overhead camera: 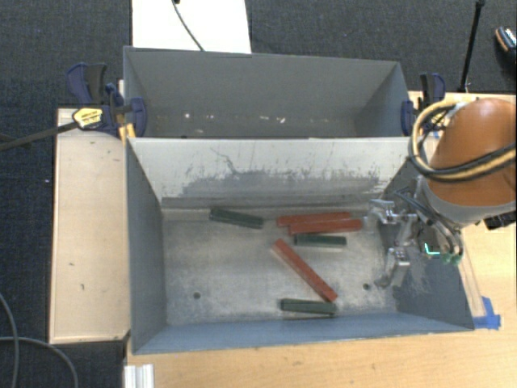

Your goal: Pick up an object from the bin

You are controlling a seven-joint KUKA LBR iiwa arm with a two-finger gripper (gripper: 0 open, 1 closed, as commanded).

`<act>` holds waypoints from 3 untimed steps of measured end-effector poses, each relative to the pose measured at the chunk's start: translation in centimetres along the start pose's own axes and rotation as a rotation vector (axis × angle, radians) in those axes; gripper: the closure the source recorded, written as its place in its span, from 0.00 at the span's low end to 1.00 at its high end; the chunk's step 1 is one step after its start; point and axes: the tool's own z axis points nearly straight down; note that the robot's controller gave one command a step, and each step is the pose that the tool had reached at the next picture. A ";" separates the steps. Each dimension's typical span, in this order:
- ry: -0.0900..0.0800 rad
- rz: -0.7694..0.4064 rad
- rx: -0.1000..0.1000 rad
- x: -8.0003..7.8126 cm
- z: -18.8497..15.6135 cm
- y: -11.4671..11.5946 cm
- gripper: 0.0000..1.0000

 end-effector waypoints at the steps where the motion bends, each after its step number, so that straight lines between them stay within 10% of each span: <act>1: -0.003 0.003 -0.001 1.0 13.6 9.4 0.00; 2: -0.016 0.120 -0.001 -0.9 2.9 9.8 0.00; 3: -0.007 -0.010 0.001 -7.8 12.7 7.3 0.00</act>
Offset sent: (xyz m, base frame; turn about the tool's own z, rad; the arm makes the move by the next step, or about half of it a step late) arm -0.0099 0.0913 -0.1331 0.0074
